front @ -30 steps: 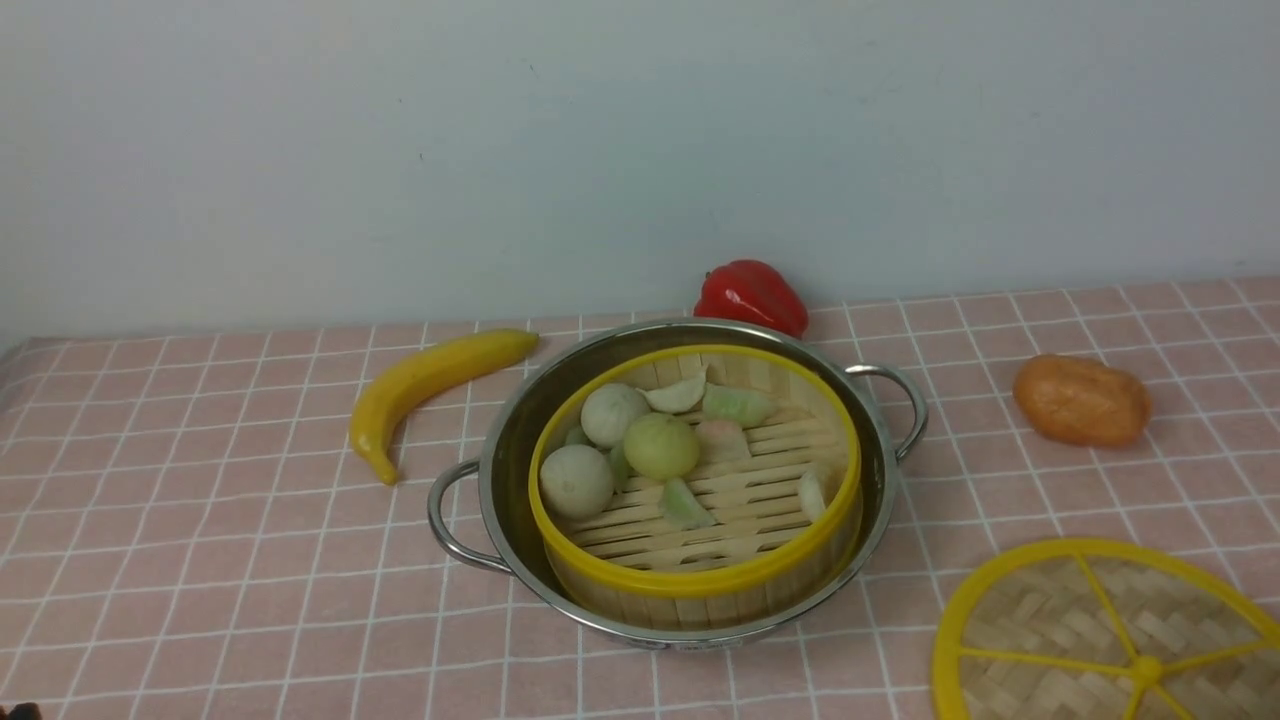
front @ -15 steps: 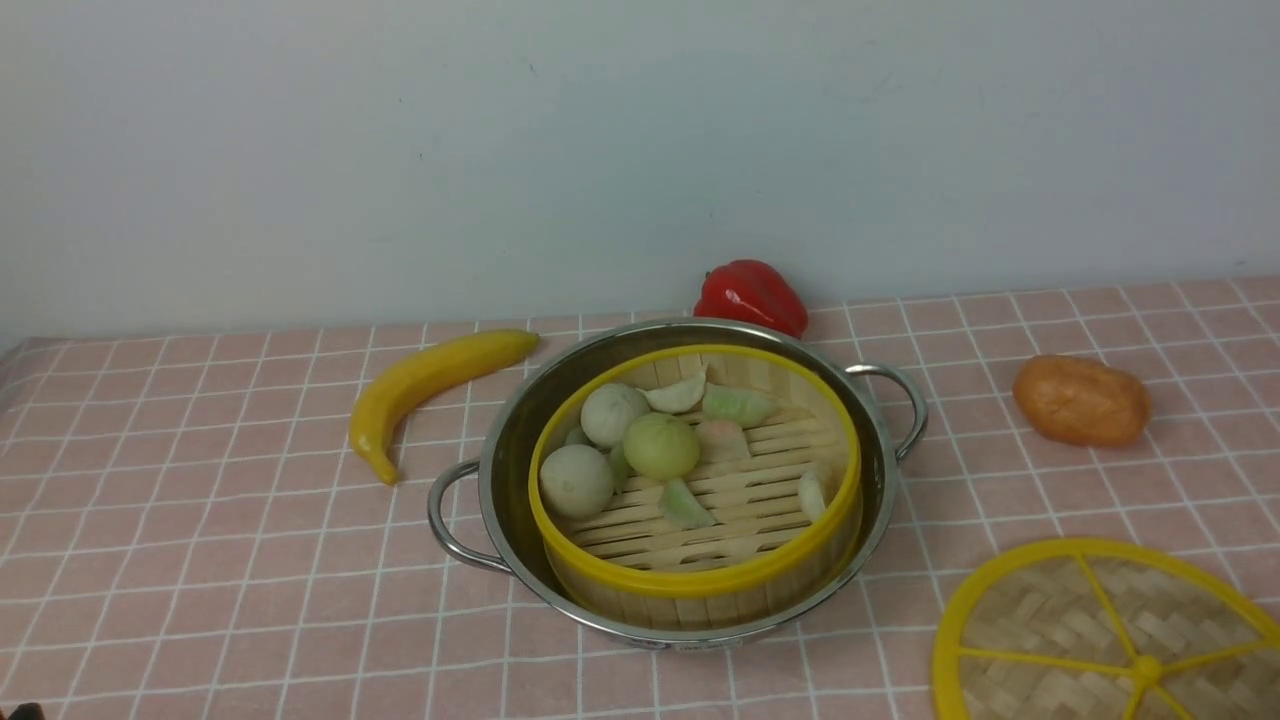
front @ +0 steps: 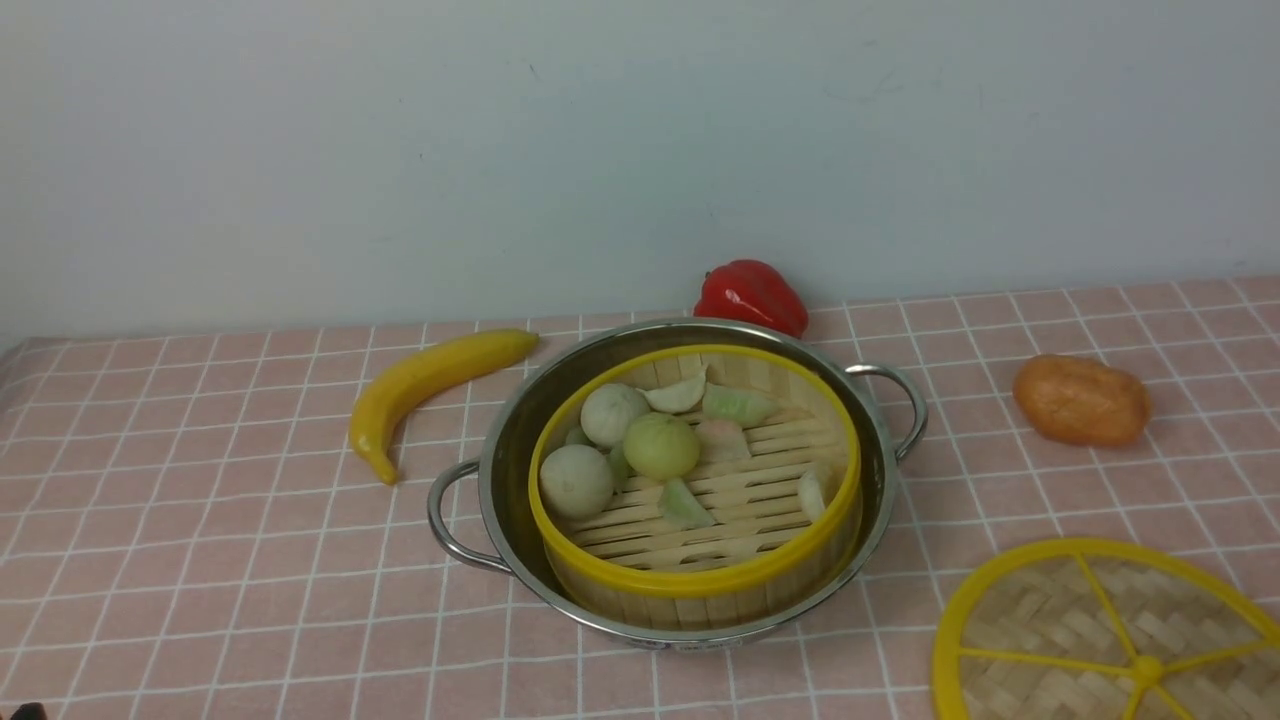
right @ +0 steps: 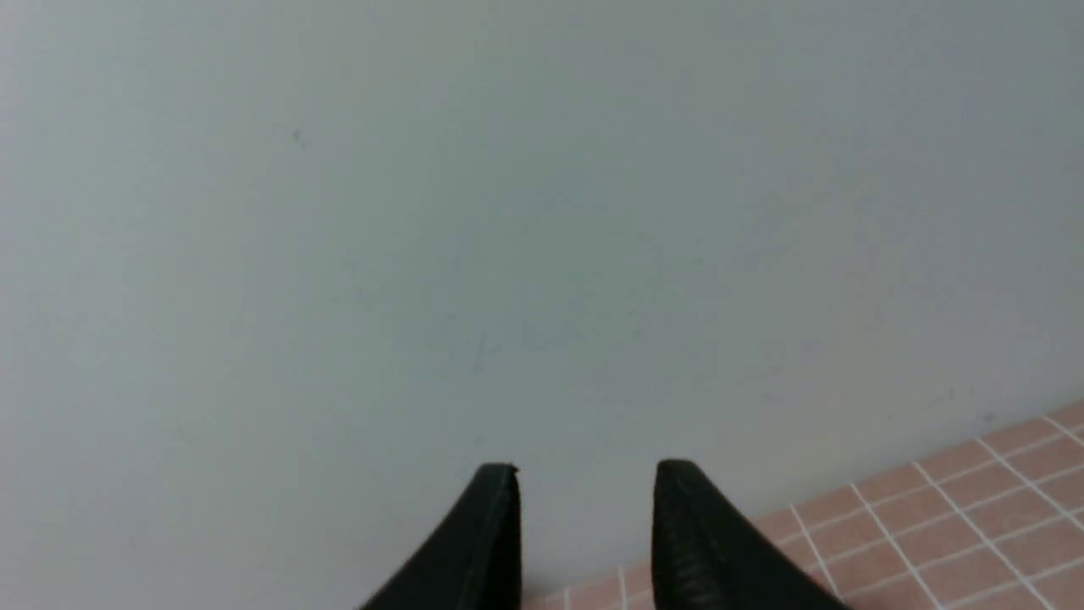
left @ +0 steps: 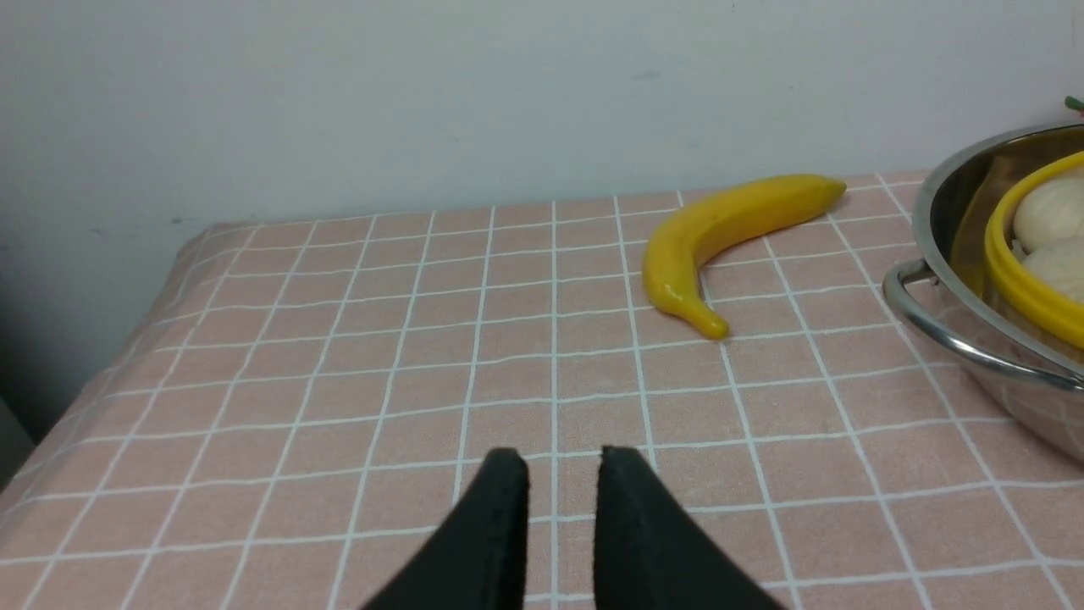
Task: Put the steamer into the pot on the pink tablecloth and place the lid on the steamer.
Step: 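Move the gripper down to the bamboo steamer lid and grasp its center knob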
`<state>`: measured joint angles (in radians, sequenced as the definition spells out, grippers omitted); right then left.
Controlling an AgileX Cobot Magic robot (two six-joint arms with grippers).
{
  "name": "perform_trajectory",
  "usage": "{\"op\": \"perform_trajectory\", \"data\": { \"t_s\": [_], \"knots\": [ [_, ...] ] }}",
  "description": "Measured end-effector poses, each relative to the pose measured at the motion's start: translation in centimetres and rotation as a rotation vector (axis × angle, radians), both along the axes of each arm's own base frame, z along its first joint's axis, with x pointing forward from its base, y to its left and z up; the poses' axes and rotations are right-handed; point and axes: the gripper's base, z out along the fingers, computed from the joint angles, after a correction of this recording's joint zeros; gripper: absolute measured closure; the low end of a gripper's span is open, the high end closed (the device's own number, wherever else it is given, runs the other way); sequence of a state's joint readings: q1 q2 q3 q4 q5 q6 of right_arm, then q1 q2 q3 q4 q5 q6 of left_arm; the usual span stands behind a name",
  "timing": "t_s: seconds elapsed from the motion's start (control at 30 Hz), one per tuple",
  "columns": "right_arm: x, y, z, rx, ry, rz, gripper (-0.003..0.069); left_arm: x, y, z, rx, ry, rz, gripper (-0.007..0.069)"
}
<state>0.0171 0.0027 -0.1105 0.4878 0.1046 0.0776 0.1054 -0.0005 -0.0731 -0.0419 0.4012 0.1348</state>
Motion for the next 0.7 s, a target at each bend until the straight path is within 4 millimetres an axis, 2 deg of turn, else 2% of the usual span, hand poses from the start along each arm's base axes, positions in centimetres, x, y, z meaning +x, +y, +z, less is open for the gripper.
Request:
{"op": "perform_trajectory", "data": {
  "t_s": [0.1, 0.2, 0.3, 0.33, 0.37, 0.43, 0.47, 0.53, 0.63, 0.7],
  "knots": [
    [-0.4, 0.1, 1.2, -0.028, -0.010, 0.012, 0.0419, 0.0, 0.0, 0.0, 0.000, 0.000, 0.000, 0.0499],
    [-1.0, 0.7, 2.8, -0.136, 0.044, 0.056, 0.0419, 0.0, 0.0, 0.0, 0.000, 0.000, 0.000, 0.0496],
    [-0.9, 1.2, 4.8, -0.202, 0.157, 0.118, 0.0419, 0.0, 0.0, 0.0, 0.000, 0.000, 0.000, 0.0491],
    [-0.7, 1.5, 6.1, -0.236, 0.209, 0.147, 0.0419, 0.0, 0.0, 0.0, 0.000, 0.000, 0.000, 0.0488],
    [-0.5, 1.6, 6.2, -0.252, 0.248, 0.164, 0.0419, 0.0, 0.0, 0.0, 0.000, 0.000, 0.000, 0.0487],
    [0.1, 2.0, 7.9, -0.337, 0.364, 0.223, 0.0419, 0.0, 0.0, 0.0, 0.000, 0.000, 0.000, 0.0486],
    [0.1, 2.0, 7.9, -0.337, 0.364, 0.223, 0.0419, 0.0, 0.0, 0.0, 0.000, 0.000, 0.000, 0.0486],
    [1.5, 2.2, 9.3, -0.438, 0.516, 0.292, 0.0419, 0.0, 0.0, 0.0, 0.000, 0.000, 0.000, 0.0479],
    [4.2, 2.4, 10.1, -0.542, 0.719, 0.388, 0.0419, 0.0, 0.0, 0.0, 0.000, 0.000, 0.000, 0.0476],
    [6.5, 2.5, 9.7, -0.588, 0.839, 0.454, 0.0419, 0.0, 0.0, 0.0, 0.000, 0.000, 0.000, 0.0476]
  ]
}}
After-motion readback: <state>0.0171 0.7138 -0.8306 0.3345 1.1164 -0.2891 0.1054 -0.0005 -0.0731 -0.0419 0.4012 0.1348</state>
